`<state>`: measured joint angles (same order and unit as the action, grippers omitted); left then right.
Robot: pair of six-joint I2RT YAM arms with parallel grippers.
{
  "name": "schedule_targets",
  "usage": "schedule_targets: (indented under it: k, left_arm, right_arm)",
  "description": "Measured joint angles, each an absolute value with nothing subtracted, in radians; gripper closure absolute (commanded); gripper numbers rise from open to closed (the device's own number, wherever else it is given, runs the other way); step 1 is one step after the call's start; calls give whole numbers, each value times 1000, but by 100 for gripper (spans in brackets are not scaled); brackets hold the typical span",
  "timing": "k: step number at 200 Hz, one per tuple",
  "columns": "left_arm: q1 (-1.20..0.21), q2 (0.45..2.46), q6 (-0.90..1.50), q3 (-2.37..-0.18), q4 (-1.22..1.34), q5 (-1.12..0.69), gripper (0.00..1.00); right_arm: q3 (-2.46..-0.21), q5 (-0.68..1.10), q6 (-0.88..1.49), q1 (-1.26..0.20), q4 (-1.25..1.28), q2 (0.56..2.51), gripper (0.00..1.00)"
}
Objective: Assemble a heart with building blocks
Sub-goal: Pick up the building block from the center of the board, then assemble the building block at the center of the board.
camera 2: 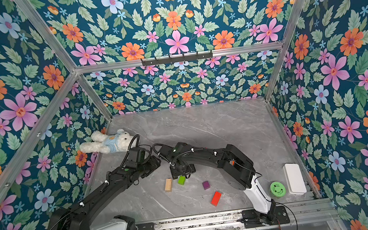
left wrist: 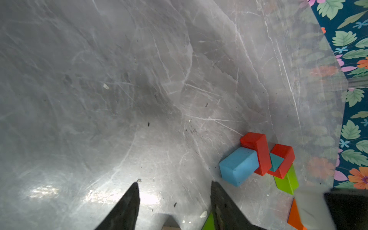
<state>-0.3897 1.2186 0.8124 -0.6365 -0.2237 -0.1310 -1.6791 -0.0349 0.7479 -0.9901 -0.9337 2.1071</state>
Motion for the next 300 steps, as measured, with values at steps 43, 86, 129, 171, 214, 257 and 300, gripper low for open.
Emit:
schedule_targets:
  k: [43, 86, 129, 171, 214, 257, 300]
  left_arm:
    - [-378, 1223, 796, -634, -224, -138, 41]
    - [-375, 1244, 785, -628, -223, -153, 42]
    - [-375, 1270, 783, -628, -212, -155, 43]
    - [-375, 1291, 787, -614, -195, -157, 44]
    - [-374, 1296, 787, -600, -186, -157, 44]
    - [-374, 1297, 787, -588, -175, -157, 44]
    - [-374, 1305, 786, -580, -172, -157, 44]
  right_arm:
    - [-1619, -25, 760, -1002, -945, 2114, 57]
    - [-1540, -11, 749, -1005, -937, 2050, 85]
    - [-1439, -28, 558, -943, -887, 1969, 88]
    - [-1444, 10, 339, -887, -849, 1977, 87]
    - [-1520, 33, 237, -868, -834, 2048, 68]
    - [-1532, 38, 226, -863, -827, 2055, 55]
    - [-1500, 38, 226, -870, -823, 1990, 76]
